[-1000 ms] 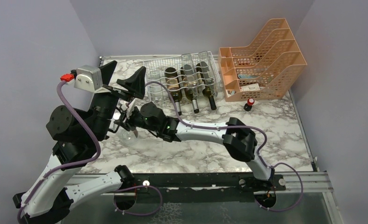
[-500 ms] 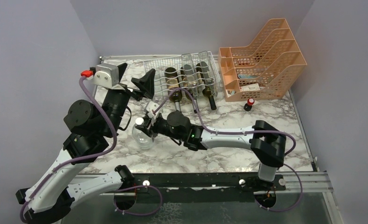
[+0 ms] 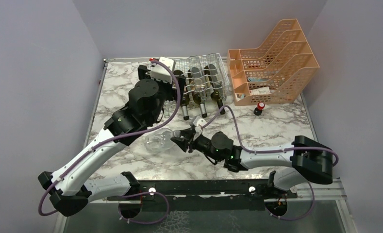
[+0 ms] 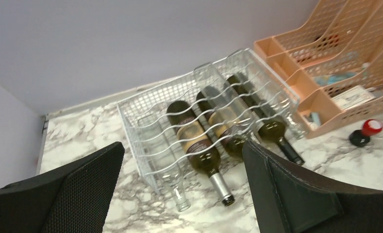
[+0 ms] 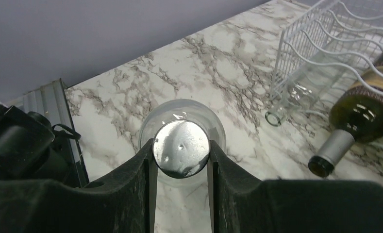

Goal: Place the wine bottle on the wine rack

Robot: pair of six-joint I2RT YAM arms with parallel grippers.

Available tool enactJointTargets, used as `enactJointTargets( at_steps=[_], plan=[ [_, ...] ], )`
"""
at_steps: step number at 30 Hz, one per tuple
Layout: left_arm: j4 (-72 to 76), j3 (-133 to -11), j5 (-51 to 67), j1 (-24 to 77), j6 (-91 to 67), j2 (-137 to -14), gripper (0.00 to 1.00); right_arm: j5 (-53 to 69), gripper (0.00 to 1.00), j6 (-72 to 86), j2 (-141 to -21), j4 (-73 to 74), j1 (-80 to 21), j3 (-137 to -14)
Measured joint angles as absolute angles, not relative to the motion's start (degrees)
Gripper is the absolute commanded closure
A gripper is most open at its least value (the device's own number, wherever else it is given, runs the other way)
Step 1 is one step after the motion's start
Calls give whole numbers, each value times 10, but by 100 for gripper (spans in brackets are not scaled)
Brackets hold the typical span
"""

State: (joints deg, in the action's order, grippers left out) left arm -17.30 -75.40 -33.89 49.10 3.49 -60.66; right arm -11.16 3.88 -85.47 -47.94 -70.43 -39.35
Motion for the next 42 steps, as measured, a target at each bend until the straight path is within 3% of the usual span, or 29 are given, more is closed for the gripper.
enactJointTargets(
  at_steps=[6,12,25,37,42],
  plan=[
    [-233,-736,-252,377,-39,-637,3,-128,99,74,-791,-490,-701,-304],
    [-274,-621,-136,296,-120,-652,6,-104,99,101,-766,-490,-678,-267],
    [-318,-466,-61,239,-242,-614,5,-38,99,101,-749,-467,-651,-186],
    [-318,-416,-55,234,-284,-618,5,-23,99,90,-802,-446,-644,-172],
    [-296,-402,-53,233,-289,-622,6,-37,92,94,-823,-368,-643,-209]
  ],
)
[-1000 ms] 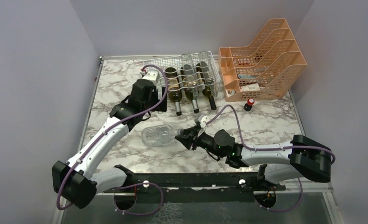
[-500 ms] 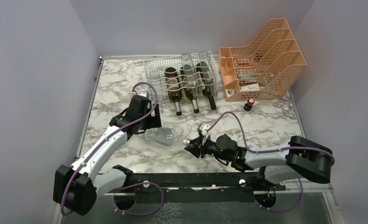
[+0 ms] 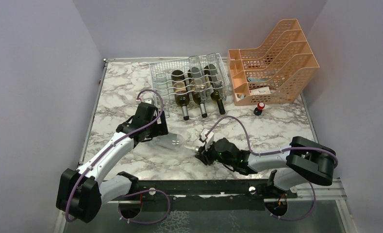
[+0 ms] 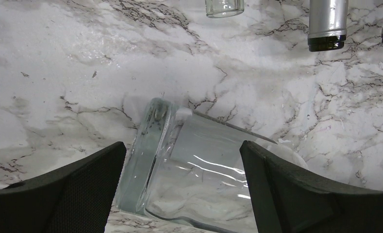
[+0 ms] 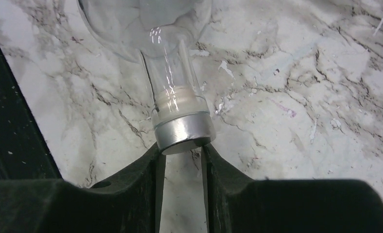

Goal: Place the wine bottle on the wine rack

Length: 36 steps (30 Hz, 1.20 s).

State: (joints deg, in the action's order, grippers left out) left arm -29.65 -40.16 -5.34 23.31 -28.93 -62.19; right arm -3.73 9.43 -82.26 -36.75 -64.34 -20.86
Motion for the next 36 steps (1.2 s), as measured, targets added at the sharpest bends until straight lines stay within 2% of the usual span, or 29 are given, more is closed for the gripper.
enactJointTargets(
  at_steps=[4,6,8,18,22,26,31,36],
  plan=[
    [-281,-390,-53,232,-294,-623,6,-43,78,103,-833,-317,-640,-229],
    [-279,-388,-53,232,-294,-623,6,-44,64,103,-837,-296,-640,-246],
    [-279,-387,-52,232,-293,-623,6,-43,55,105,-839,-274,-640,-267],
    [-273,-384,-51,230,-290,-626,6,-34,41,114,-868,-103,-641,-406],
    [-270,-384,-52,230,-288,-629,6,-34,26,108,-849,-40,-641,-441],
    [-270,-384,-52,230,-285,-629,6,-36,16,82,-831,1,-640,-478],
    [-270,-384,-52,230,-281,-629,6,-45,13,18,-837,32,-639,-509],
    [-270,-384,-52,230,-279,-629,6,-32,16,-49,-888,65,-630,-533]
  ],
)
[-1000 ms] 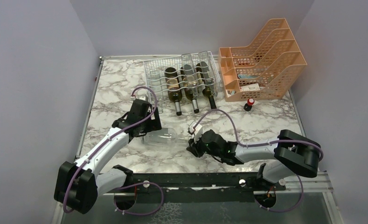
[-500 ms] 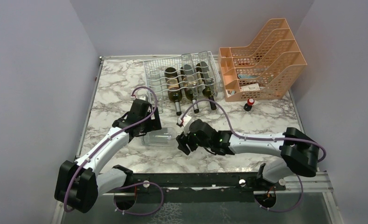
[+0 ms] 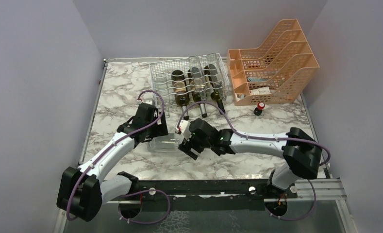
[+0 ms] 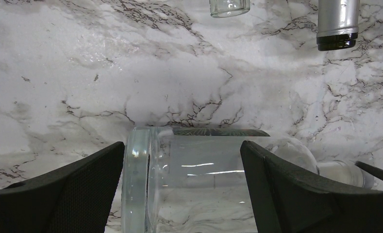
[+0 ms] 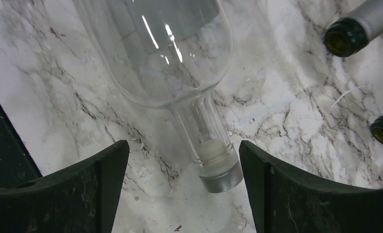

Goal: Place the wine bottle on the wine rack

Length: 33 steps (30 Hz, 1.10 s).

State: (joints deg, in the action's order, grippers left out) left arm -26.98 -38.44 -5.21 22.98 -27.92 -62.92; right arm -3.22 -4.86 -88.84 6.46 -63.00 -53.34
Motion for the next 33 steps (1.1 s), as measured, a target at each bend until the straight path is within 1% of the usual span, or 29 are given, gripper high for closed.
enactJointTargets(
  at_steps=[6,12,15,18,21,29,30,31,33],
  plan=[
    [-273,-385,-53,230,-278,-628,5,6,25,-90,-964,122,-624,-580],
    [-287,-385,-78,229,-287,-586,3,30,26,-100,-994,144,-622,-598],
    [-291,-386,-98,223,-298,-564,3,43,28,-105,-1006,143,-622,-599],
    [-297,-386,-112,217,-314,-551,5,56,36,-110,-1023,138,-622,-599],
    [-301,-385,-120,214,-327,-542,6,75,40,-115,-1028,125,-622,-599],
    [-315,-385,-121,213,-350,-535,7,105,44,-126,-1039,83,-617,-597],
    [-316,-385,-121,213,-350,-535,7,109,46,-126,-1040,77,-615,-596],
    [-316,-385,-121,213,-350,-535,7,114,51,-127,-1042,72,-613,-596],
    [-317,-385,-121,213,-350,-536,7,124,65,-130,-1045,61,-610,-596]
  ],
)
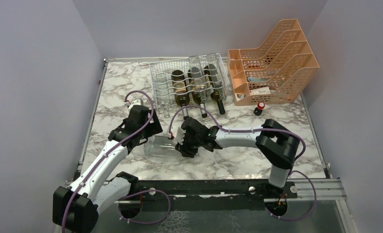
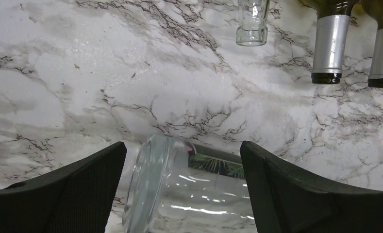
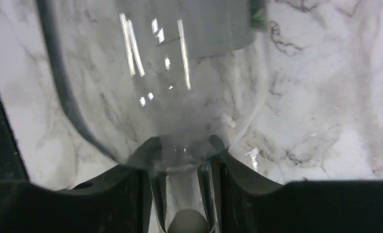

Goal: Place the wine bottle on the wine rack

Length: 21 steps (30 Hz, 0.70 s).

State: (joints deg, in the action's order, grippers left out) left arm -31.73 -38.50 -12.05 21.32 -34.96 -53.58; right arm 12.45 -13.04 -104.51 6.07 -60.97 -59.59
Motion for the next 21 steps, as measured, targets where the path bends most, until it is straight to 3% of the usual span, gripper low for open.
enactJointTargets(
  at_steps=[4,21],
  plan=[
    [-321,-386,-120,213,-347,-543,7,142,98,-132,-1046,48,-603,-591],
    [-331,-430,-121,213,-333,-539,7,141,99,-121,-980,80,-599,-544]
  ],
)
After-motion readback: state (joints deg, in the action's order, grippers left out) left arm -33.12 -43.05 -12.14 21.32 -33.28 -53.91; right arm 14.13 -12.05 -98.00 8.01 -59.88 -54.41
